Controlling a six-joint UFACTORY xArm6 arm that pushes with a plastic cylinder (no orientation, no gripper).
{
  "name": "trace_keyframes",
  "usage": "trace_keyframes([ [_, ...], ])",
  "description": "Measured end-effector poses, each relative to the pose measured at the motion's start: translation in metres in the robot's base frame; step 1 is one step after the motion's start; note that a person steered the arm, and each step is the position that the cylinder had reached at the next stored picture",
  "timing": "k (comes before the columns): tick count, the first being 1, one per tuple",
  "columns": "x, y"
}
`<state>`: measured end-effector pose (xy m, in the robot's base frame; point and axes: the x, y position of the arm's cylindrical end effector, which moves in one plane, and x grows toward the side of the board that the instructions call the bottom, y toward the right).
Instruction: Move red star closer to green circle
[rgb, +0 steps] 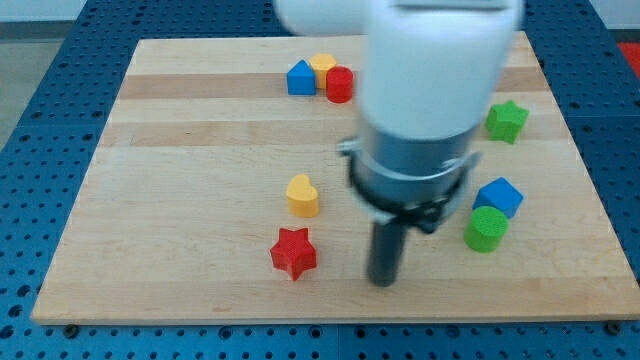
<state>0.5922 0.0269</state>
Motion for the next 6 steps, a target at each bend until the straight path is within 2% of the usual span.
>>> trace_keyframes([
  [1,0.026,-0.06],
  [2,0.027,-0.075],
  [3,0.005,-0.106],
  [4,-0.028,-0.106],
  [5,-0.028,-0.085],
  [6,-0.028,-0.029],
])
